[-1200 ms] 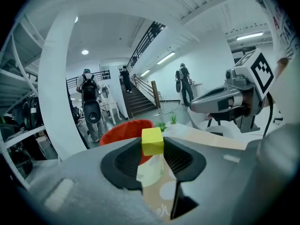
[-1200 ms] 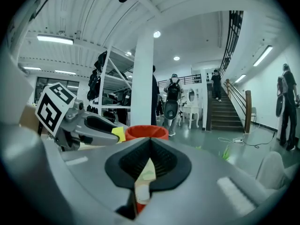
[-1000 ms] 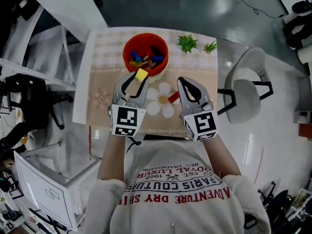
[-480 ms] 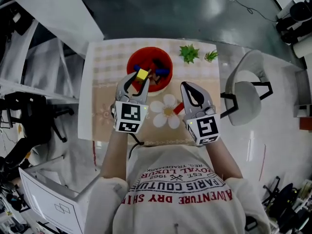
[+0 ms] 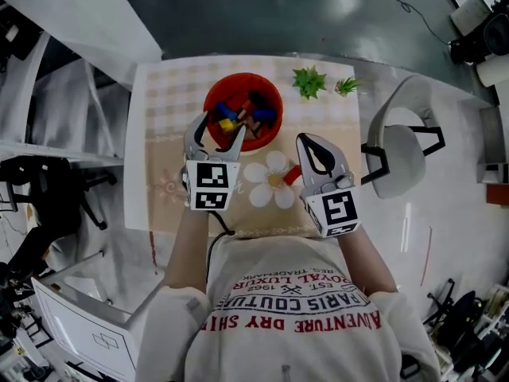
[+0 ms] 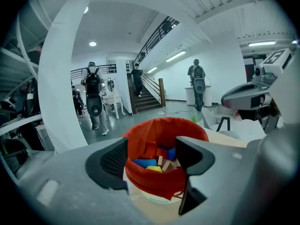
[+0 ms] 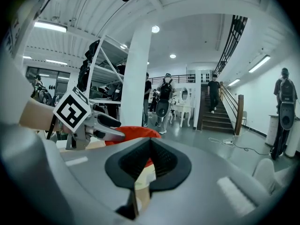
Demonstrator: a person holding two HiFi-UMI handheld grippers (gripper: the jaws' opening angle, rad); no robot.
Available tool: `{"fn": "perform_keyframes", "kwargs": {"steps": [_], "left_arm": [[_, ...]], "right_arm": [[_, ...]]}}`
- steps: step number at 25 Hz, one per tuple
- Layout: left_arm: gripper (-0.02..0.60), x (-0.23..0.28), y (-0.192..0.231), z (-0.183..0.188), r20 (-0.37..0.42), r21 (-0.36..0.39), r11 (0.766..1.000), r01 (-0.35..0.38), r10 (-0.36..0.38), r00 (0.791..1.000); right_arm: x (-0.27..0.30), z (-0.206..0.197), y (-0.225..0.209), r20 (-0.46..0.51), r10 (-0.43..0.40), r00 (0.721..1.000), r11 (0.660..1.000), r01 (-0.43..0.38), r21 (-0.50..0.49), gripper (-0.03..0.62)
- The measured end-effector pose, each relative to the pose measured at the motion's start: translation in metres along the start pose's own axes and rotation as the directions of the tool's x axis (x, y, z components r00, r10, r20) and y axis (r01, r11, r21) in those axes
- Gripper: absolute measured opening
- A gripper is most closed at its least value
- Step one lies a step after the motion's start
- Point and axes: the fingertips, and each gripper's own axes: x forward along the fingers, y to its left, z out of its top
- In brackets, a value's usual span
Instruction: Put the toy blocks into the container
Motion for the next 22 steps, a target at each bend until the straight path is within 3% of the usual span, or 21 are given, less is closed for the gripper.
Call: {"fn": "perform_keyframes", "kwargs": {"steps": [5, 8, 14, 18, 22], "left_arm": [[0.327, -0.009, -0.011, 0.003, 0.018, -0.012, 1.0, -0.027, 0.027, 0.999], [0.327, -0.019, -0.032, 0.017, 0.062, -0.018, 1.0, -0.005, 0.006, 0.998], [0.334, -0.03, -0.124, 0.045, 0.156, 0.049, 0.977, 0.205, -0.211, 0.965], [0.334, -0.025, -0.173, 0.024, 0.092, 0.098, 0.95, 0.295, -0.304, 0.948], [0.334, -0.017, -0.202, -0.013, 0.002, 0.073, 0.937, 0.342, -0.343, 0.939]], "right_arm": [[-0.008, -0.005, -0.005, 0.004, 0.02, 1.0, 1.0, -0.02, 0.014, 0.002], [-0.018, -0.005, -0.011, 0.014, 0.031, 0.999, 0.999, -0.031, 0.015, 0.002], [-0.04, -0.017, -0.036, 0.016, 0.0, 1.0, 0.998, -0.001, 0.06, 0.002], [-0.055, -0.036, -0.047, -0.009, -0.02, 1.0, 0.996, 0.02, 0.092, 0.002], [-0.068, -0.059, -0.053, -0.045, -0.031, 0.999, 0.992, 0.036, 0.119, 0.002]]}}
